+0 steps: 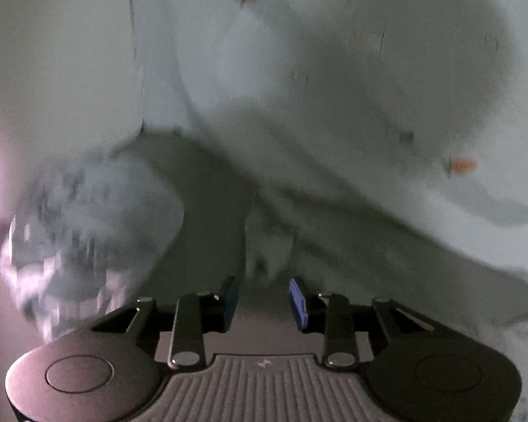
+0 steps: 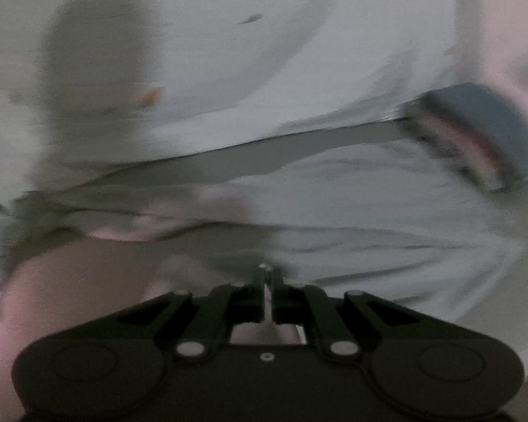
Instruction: Fold clothes
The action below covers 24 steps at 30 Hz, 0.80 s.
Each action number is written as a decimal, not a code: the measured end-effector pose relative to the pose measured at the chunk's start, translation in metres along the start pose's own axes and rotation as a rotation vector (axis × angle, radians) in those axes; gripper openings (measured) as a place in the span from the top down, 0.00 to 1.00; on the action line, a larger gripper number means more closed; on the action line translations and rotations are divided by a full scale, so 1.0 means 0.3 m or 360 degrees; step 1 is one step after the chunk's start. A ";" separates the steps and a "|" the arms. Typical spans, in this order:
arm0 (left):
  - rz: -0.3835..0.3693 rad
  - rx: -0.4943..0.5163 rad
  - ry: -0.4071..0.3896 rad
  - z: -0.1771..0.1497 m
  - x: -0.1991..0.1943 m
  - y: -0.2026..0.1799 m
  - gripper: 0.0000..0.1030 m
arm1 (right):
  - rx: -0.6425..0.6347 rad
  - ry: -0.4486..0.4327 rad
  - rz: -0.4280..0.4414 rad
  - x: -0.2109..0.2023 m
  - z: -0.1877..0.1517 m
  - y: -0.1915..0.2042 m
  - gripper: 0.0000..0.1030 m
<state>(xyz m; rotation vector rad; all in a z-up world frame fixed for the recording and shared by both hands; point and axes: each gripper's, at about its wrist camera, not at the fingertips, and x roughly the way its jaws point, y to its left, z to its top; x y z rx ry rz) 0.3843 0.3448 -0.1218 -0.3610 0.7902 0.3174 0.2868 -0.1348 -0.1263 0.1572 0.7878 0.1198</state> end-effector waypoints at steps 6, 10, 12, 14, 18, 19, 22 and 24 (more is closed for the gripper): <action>0.0153 -0.0120 -0.0053 -0.126 -0.160 0.239 0.66 | -0.0350 0.0115 0.0637 0.112 0.067 0.467 0.98; 0.0338 -0.0270 -0.0241 -0.086 -0.334 0.472 0.63 | -0.0499 0.0138 0.1173 0.121 0.071 0.879 0.98; 0.0387 -0.0367 -0.0307 -0.077 -0.420 0.580 0.54 | -0.0541 0.0159 0.1411 0.117 0.053 1.088 0.98; 0.0450 -0.0441 -0.0342 -0.080 -0.485 0.669 0.50 | -0.0585 0.0287 0.1508 0.153 0.005 1.244 0.97; 0.0552 -0.0441 -0.0260 -0.118 -0.472 0.738 0.47 | -0.0420 0.0564 0.1501 0.219 -0.093 1.291 0.50; 0.0550 -0.0427 -0.0224 -0.133 -0.455 0.734 0.47 | -0.0385 0.0591 0.1485 0.223 -0.107 1.256 0.46; 0.0440 -0.0360 -0.0100 -0.177 -0.368 0.639 0.46 | -0.0345 0.0580 0.1317 0.228 -0.121 1.066 0.45; 0.0332 -0.0309 -0.0014 -0.206 -0.301 0.545 0.45 | -0.0321 0.0566 0.1139 0.238 -0.116 0.916 0.43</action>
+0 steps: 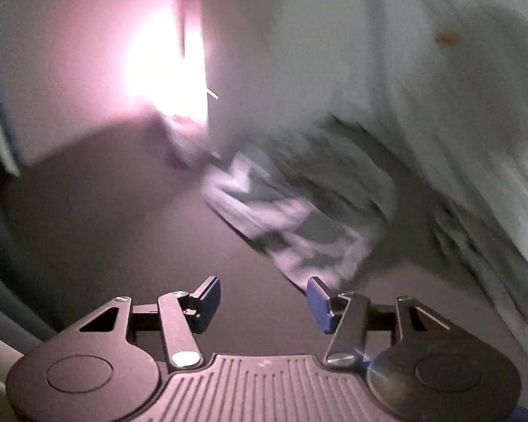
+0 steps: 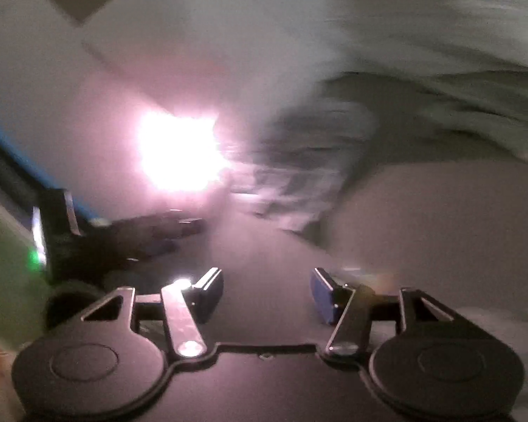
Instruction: Fold clothes
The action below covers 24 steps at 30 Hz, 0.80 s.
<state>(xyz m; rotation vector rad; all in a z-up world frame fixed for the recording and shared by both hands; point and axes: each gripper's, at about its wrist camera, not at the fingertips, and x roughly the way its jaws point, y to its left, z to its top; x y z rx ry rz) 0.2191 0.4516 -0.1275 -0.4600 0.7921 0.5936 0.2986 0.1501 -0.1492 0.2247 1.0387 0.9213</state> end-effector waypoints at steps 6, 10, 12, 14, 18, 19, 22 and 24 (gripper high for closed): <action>-0.0365 0.0259 0.0225 -0.159 0.080 -0.395 0.45 | 0.0362 -0.0234 -0.0800 -0.393 -0.151 -0.417 0.34; -0.0602 0.0508 0.0288 -0.294 0.045 -0.715 0.38 | 0.0628 -0.0559 -0.1255 -0.754 -0.278 -0.695 0.24; -0.0637 0.0604 0.0288 -0.373 0.004 -0.844 0.38 | 0.0816 -0.0719 -0.1380 -0.958 -0.342 -0.860 0.23; -0.0649 0.0666 0.0304 -0.453 -0.034 -0.971 0.38 | 0.0968 -0.0834 -0.1473 -1.114 -0.397 -1.010 0.24; -0.0612 0.0712 0.0358 -0.615 -0.100 -1.178 0.37 | 0.1151 -0.0945 -0.1644 -1.321 -0.478 -1.330 0.24; -0.0582 0.0732 0.0367 -0.657 -0.119 -1.221 0.37 | 0.1168 -0.0932 -0.1711 -1.358 -0.494 -1.407 0.24; -0.0506 0.0788 0.0422 -0.754 -0.129 -1.318 0.37 | 0.1199 -0.0857 -0.1839 -1.447 -0.530 -1.629 0.27; -0.0461 0.0810 0.0471 -0.805 -0.149 -1.360 0.37 | 0.1217 -0.0814 -0.1747 -1.450 -0.525 -1.723 0.41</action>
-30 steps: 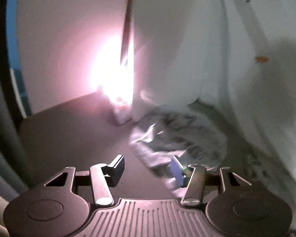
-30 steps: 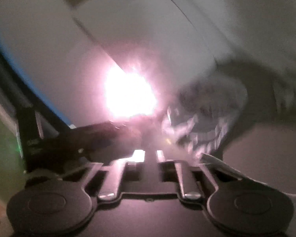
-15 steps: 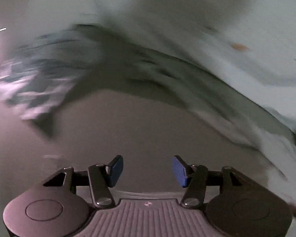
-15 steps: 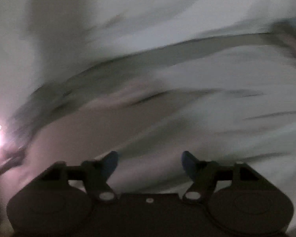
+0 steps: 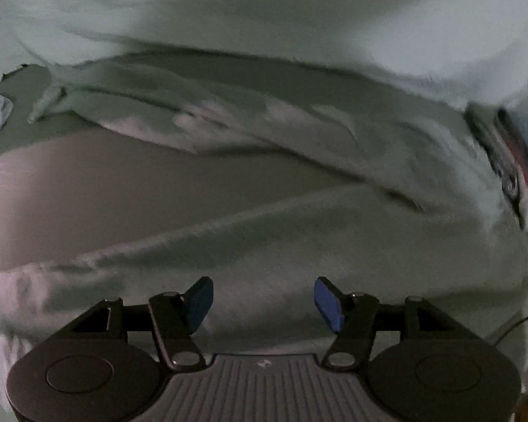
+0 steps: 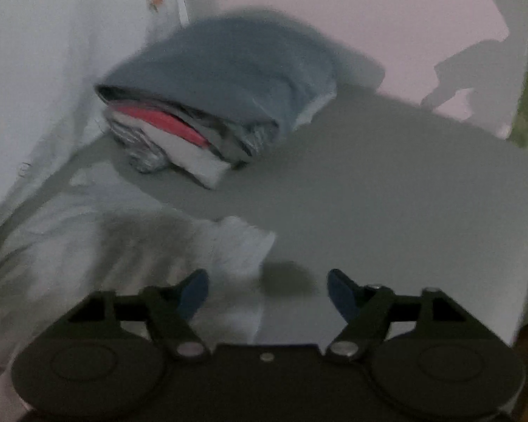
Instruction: Fold clothes
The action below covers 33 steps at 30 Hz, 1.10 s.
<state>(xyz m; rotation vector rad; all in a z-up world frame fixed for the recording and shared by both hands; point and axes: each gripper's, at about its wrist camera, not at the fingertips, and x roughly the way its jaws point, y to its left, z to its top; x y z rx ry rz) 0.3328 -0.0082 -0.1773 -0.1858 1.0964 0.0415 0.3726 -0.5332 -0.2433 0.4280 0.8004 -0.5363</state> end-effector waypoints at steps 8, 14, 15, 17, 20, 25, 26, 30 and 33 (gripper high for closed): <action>0.0146 -0.0015 0.0065 -0.021 -0.016 -0.078 0.37 | -0.0461 -0.0103 -0.0049 -0.005 -0.007 0.069 0.92; 0.0277 -0.0108 0.0087 -0.054 -0.020 0.019 0.37 | -0.0622 -0.0071 -0.0148 0.028 0.021 0.039 0.53; 0.0310 -0.0130 0.0091 -0.070 -0.028 0.050 0.37 | -0.0651 -0.0087 -0.0167 0.017 0.017 0.048 0.48; 0.0374 -0.0195 0.0096 -0.107 -0.046 0.128 0.36 | -0.0669 -0.0113 -0.0181 -0.021 0.007 0.062 0.45; 0.0476 -0.0324 0.0094 -0.187 -0.077 0.281 0.29 | -0.0588 -0.0097 -0.0213 -0.072 -0.027 0.092 0.34; 0.0667 -0.0372 0.0119 -0.313 -0.097 0.542 0.29 | -0.0576 -0.0078 -0.0132 -0.195 -0.186 0.225 0.33; 0.0722 -0.0295 0.0109 -0.336 -0.094 0.579 0.29 | -0.0613 -0.0082 -0.0113 -0.230 -0.234 0.265 0.32; 0.0738 0.0265 0.0044 -0.409 -0.081 0.640 0.29 | -0.0821 -0.0090 -0.0095 -0.376 -0.457 0.450 0.32; 0.0606 0.0742 -0.0068 -0.471 -0.092 0.654 0.28 | -0.0886 -0.0089 -0.0071 -0.494 -0.626 0.571 0.30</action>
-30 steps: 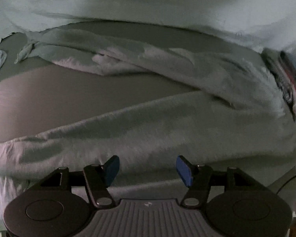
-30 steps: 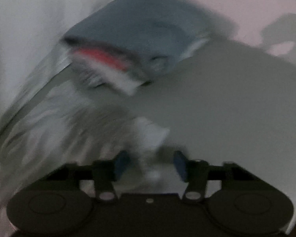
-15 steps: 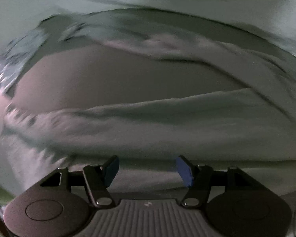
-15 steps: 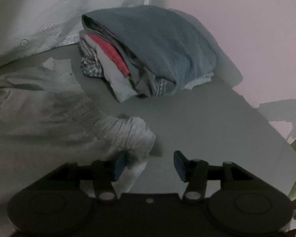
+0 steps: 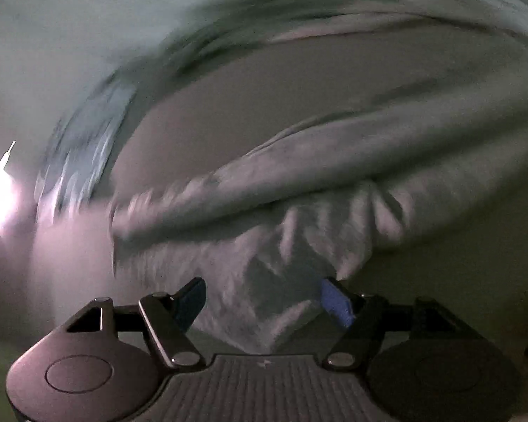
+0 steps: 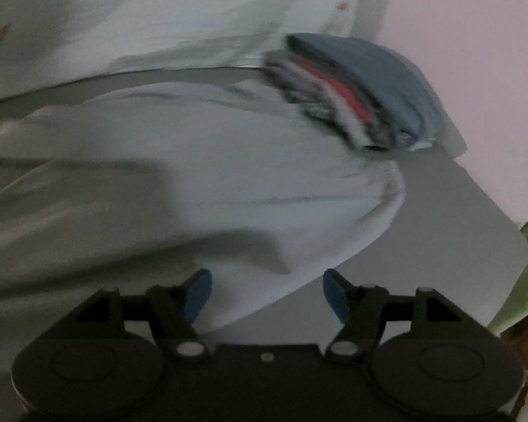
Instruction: Fold clothes
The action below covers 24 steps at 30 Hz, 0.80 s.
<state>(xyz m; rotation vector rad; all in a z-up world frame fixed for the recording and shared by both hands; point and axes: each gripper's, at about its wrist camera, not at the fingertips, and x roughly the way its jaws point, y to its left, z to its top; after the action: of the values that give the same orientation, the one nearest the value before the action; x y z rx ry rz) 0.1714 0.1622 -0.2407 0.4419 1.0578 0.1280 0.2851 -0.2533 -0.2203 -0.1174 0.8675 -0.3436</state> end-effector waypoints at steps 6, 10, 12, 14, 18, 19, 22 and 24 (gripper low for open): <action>-0.0364 0.0340 -0.0173 -0.080 -0.041 0.073 0.29 | -0.0151 -0.0004 0.0080 -0.206 -0.158 0.302 0.30; -0.0367 0.0554 -0.0278 -0.125 -0.040 0.081 0.29 | -0.0165 0.0011 0.0125 -0.283 -0.195 0.408 0.30; -0.0333 0.0624 -0.0341 -0.143 -0.024 0.086 0.31 | -0.0199 -0.0005 0.0096 -0.302 -0.191 0.443 0.30; -0.0417 0.0596 -0.0352 -0.145 -0.026 0.114 0.57 | -0.0212 -0.0032 0.0079 -0.323 -0.183 0.463 0.30; -0.0314 0.0615 -0.0369 -0.155 -0.005 0.152 0.98 | -0.0210 -0.0038 0.0061 -0.342 -0.182 0.470 0.29; -0.0305 0.0594 -0.0359 -0.153 0.001 0.181 0.99 | -0.0204 -0.0026 0.0055 -0.341 -0.186 0.467 0.29; -0.0331 0.0485 -0.0404 -0.126 -0.070 0.313 0.99 | -0.0190 0.0001 0.0039 -0.344 -0.200 0.462 0.30; -0.0366 0.0394 -0.0456 -0.102 -0.162 0.426 0.99 | -0.0191 0.0004 0.0025 -0.349 -0.206 0.457 0.30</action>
<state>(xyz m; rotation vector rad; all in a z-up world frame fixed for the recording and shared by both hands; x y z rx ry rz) 0.1347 0.2717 -0.1615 0.5397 0.8366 -0.2670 0.2094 -0.0865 -0.2170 -0.2212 0.8914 -0.2773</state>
